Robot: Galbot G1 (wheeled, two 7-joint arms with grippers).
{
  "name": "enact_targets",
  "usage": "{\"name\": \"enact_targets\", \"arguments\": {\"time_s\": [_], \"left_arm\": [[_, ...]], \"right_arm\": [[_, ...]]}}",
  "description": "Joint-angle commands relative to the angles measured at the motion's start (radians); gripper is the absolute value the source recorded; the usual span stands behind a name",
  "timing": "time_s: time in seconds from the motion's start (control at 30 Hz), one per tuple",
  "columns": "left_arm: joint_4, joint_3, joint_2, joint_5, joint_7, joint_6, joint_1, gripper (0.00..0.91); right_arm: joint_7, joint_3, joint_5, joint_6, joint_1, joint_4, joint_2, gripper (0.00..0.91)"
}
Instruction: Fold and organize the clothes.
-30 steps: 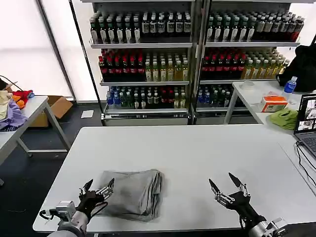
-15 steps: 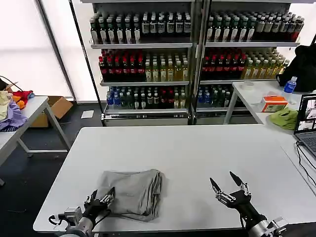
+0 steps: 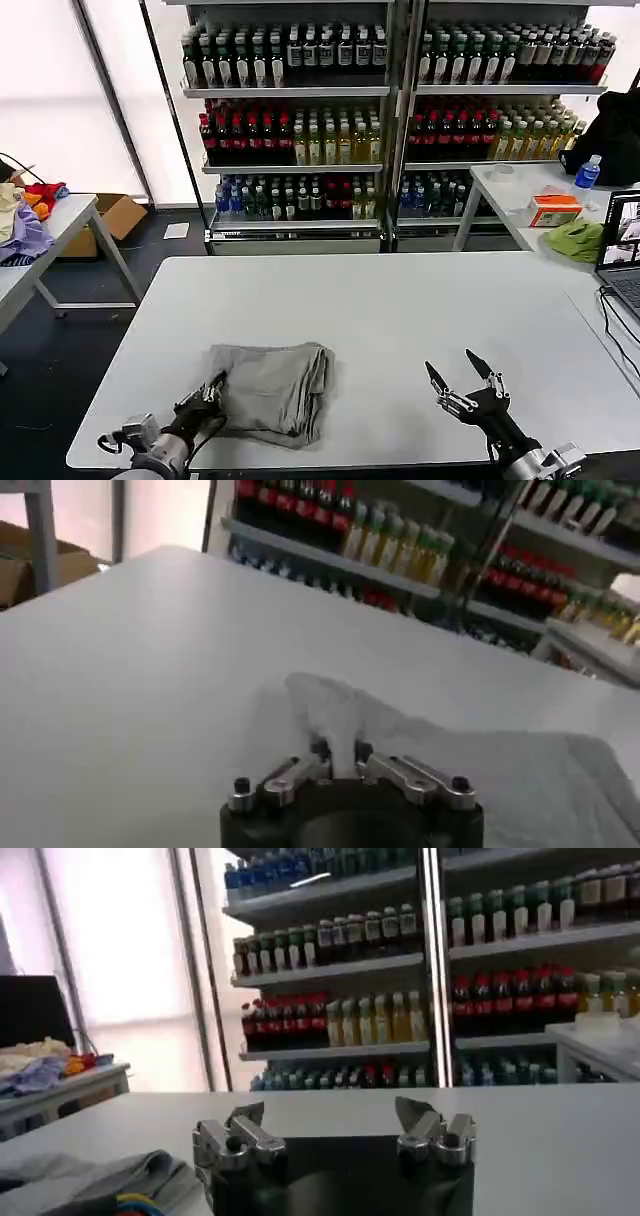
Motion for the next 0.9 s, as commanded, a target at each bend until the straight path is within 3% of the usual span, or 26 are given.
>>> {"name": "enact_targets", "arguments": {"time_s": [0.03,0.3,0.43,0.6,0.73,0.83,0.9], "left_arm": [[-0.060,-0.231,0.023,-0.109,0.039,-0.048,0.000,0.010],[-0.089,-0.499,0.166,-0.123,0.046,0.048,-0.013,0.010],[-0.151,-0.539,0.242,-0.165,0.042,0.099,0.009,0.010],[-0.314,-0.398,0.208,-0.195,-0.034,0.134,0.017,0.010],[-0.357,-0.006,0.158,-0.243,-0.118,0.117,-0.035,0.010],[-0.262,0.269,0.113,-0.327,-0.215,0.119,-0.132,0.010],[-0.190,0.369,0.084,-0.322,-0.230,0.108,-0.194,0.010]], "right_arm": [[0.000,-0.006,0.003,0.001,0.005,-0.007,-0.006,0.907],[0.001,-0.007,0.010,0.002,0.008,-0.002,-0.013,0.907],[0.000,0.001,0.015,0.007,0.003,-0.003,-0.011,0.907],[0.002,0.010,0.017,0.010,-0.006,-0.003,-0.009,0.907],[0.002,0.008,0.012,0.010,-0.013,-0.004,-0.003,0.907],[0.002,0.010,0.009,0.008,-0.024,0.009,0.009,0.907],[0.006,0.013,0.004,0.006,-0.036,0.019,0.015,0.907]]}}
